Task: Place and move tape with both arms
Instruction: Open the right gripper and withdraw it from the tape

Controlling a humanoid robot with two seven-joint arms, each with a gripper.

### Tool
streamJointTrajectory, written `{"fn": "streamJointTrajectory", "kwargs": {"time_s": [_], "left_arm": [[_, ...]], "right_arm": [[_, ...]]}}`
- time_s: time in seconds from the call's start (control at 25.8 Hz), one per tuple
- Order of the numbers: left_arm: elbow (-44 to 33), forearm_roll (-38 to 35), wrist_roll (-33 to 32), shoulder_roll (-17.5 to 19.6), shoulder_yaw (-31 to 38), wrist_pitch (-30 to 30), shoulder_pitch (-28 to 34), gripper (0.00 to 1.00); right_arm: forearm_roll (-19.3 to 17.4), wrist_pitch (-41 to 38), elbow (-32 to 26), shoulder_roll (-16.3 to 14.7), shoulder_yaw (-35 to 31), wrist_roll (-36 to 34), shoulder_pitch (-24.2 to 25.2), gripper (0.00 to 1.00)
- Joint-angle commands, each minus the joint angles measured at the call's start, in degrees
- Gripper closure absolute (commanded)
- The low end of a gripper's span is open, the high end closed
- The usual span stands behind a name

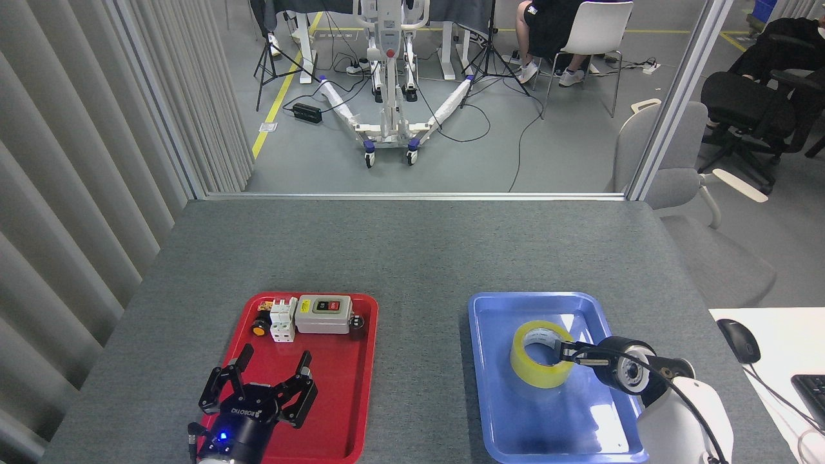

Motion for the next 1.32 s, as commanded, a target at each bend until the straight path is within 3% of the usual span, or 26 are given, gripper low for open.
{"fn": "streamJointTrajectory", "kwargs": {"time_s": [0.0, 0.19, 0.31, 0.39, 0.54, 0.66, 0.81, 1.01, 1.28], "left_arm": [[0.0, -0.8, 0.1, 0.0, 0.0, 3.7, -0.1, 0.00], [0.0, -0.9, 0.1, 0.2, 0.0, 4.0, 0.0, 0.00], [-0.3, -0.9, 0.1, 0.2, 0.0, 4.1, 0.2, 0.00], [-0.4, -1.1, 0.1, 0.2, 0.0, 4.4, 0.3, 0.00], [-0.4, -1.5, 0.3, 0.2, 0.2, 4.6, 0.6, 0.00], [-0.6, -1.3, 0.8, 0.2, 0.3, 4.6, 0.7, 0.00], [-1.2, -0.8, 0.9, 0.2, 0.4, 4.6, 0.8, 0.00], [-1.4, -0.7, 1.0, 0.4, 0.5, 4.5, 1.3, 0.00], [-1.2, -0.7, 0.9, 0.3, 0.6, 4.5, 0.6, 0.00]], "right_arm": [[0.0, -2.5, -3.9, -1.2, -0.2, -1.3, 0.4, 0.24], [0.7, -4.6, -9.6, -2.7, -0.1, -12.5, 1.8, 0.05], [2.1, -5.7, -12.7, -2.9, -0.1, -22.7, 3.9, 0.05], [5.0, -5.7, -15.2, -2.7, 0.0, -29.9, 6.1, 0.05], [10.7, -5.7, -21.5, -2.2, 0.2, -41.8, 13.8, 0.04], [12.4, -5.6, -24.5, -1.3, 0.4, -48.3, 18.6, 0.04], [13.2, -5.2, -25.4, 0.0, 0.5, -53.8, 21.8, 0.04], [13.2, -5.0, -29.5, 0.1, 0.4, -59.9, 31.8, 0.02], [13.5, -4.9, -29.6, 3.8, -0.1, -59.8, 33.5, 0.01]]}}
